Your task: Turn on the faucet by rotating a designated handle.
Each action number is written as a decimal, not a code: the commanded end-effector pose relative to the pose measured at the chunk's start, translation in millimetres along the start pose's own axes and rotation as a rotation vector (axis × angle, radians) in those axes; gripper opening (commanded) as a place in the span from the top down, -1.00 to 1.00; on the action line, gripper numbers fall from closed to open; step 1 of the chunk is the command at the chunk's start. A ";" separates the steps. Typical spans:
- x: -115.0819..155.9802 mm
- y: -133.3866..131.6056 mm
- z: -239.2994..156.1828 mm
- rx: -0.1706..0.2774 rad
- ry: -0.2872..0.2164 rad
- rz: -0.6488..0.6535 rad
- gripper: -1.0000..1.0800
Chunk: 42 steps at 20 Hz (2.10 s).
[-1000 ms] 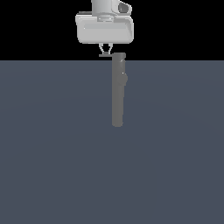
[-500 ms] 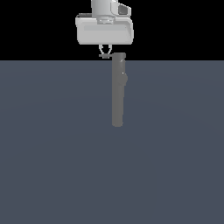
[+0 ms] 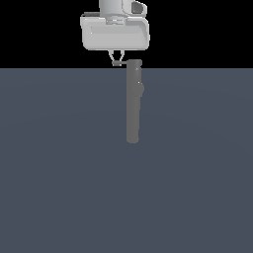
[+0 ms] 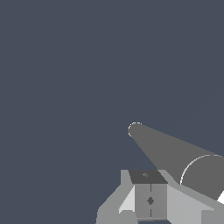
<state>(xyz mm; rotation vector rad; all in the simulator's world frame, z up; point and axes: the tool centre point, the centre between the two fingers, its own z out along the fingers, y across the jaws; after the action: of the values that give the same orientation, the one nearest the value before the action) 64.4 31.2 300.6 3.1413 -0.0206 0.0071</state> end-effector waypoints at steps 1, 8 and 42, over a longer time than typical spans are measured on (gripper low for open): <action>-9.6 -2.9 -0.2 0.000 -0.005 -0.001 1.00; -16.6 2.2 -0.3 0.000 0.004 0.002 1.00; -52.6 83.5 0.0 0.002 -0.001 -0.014 1.00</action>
<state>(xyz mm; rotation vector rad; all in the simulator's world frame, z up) 1.8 -15.5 299.6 3.1524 0.0716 -0.0177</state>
